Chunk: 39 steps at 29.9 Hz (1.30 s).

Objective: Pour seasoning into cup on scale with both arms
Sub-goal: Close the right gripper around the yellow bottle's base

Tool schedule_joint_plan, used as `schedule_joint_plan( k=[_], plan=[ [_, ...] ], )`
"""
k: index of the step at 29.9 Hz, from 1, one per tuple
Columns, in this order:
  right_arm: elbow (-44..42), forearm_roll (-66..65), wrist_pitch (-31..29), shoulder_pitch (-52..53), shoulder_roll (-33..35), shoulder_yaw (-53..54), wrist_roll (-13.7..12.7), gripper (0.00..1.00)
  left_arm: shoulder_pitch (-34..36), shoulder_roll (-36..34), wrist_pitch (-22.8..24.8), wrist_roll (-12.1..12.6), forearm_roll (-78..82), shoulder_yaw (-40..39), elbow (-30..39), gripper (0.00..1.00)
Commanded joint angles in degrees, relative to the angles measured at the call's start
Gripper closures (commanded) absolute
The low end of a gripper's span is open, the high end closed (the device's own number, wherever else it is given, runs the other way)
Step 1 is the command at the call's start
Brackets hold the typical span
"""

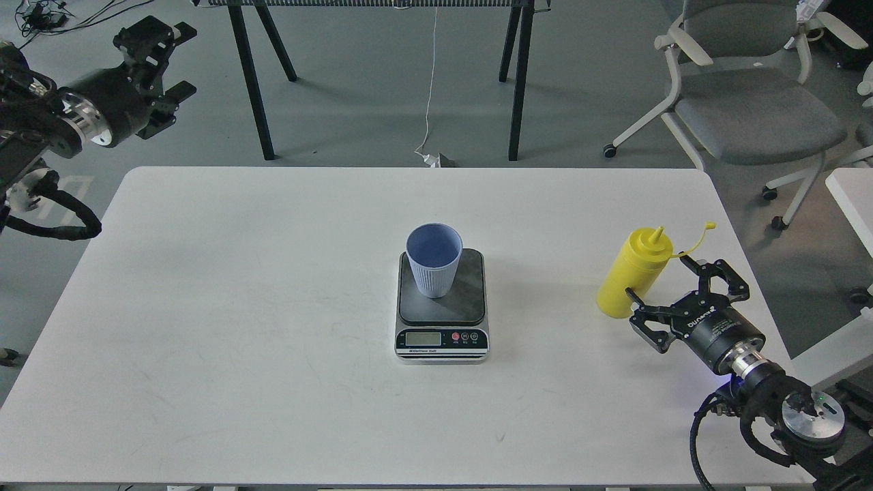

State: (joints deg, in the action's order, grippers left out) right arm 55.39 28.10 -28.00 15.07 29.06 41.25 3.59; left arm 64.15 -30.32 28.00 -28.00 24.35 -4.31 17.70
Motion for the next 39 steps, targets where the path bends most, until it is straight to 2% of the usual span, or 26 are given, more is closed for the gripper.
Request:
schedule_joint_plan(
  k=[1,30,39],
  plan=[
    [-1.33,-0.50,0.00,1.27,-1.55,-0.38,-0.17,0.01,0.01,0.00,0.00,0.00,0.00,0.00,-0.03,0.01],
    [-4.14,-1.91,0.00,2.68,-4.27,-0.29,-0.08,0.02,-0.70,0.00,0.00,0.00,0.00,0.00,-0.04,0.01],
    [-4.58,-2.09,0.00,2.68,-4.36,-0.38,0.01,0.09,-0.79,0.09,0.00,0.00,0.00,0.00,-0.04,0.01]
  ],
)
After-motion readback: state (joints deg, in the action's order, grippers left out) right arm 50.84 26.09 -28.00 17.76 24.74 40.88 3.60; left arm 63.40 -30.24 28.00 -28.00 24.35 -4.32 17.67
